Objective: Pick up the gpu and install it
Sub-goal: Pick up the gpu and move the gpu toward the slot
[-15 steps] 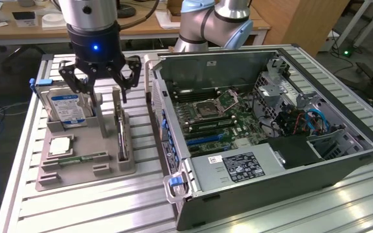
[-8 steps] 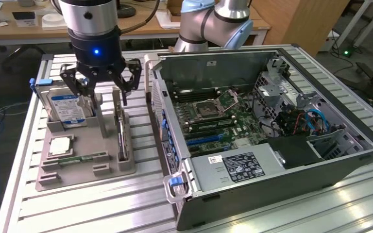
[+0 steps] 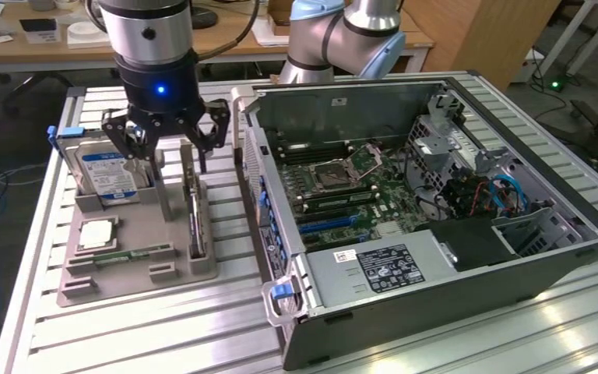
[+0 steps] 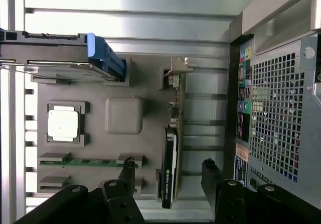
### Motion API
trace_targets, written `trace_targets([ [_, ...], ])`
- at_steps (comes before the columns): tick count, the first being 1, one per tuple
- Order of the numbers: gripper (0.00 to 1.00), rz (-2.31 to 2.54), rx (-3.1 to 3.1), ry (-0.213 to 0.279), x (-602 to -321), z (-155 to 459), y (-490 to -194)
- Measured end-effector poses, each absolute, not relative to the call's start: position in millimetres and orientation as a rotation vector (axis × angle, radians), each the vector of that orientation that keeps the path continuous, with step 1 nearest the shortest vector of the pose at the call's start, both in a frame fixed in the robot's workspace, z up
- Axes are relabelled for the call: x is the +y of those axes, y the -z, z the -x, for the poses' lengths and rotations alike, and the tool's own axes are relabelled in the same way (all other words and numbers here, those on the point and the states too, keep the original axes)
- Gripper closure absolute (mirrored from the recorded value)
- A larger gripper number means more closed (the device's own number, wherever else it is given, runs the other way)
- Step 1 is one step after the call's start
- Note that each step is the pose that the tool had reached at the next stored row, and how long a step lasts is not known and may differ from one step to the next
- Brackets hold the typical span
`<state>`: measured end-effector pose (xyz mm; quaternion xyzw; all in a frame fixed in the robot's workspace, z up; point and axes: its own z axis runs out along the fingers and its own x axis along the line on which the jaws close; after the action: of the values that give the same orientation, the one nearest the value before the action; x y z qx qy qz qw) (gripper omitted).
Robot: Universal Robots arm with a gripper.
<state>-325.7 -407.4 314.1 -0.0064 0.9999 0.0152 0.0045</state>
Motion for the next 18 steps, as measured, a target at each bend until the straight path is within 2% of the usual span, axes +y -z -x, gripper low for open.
trace_targets([
  [18, 0.35, 0.029, 3.132, -0.043, -410.0, 325.1, -295.0],
])
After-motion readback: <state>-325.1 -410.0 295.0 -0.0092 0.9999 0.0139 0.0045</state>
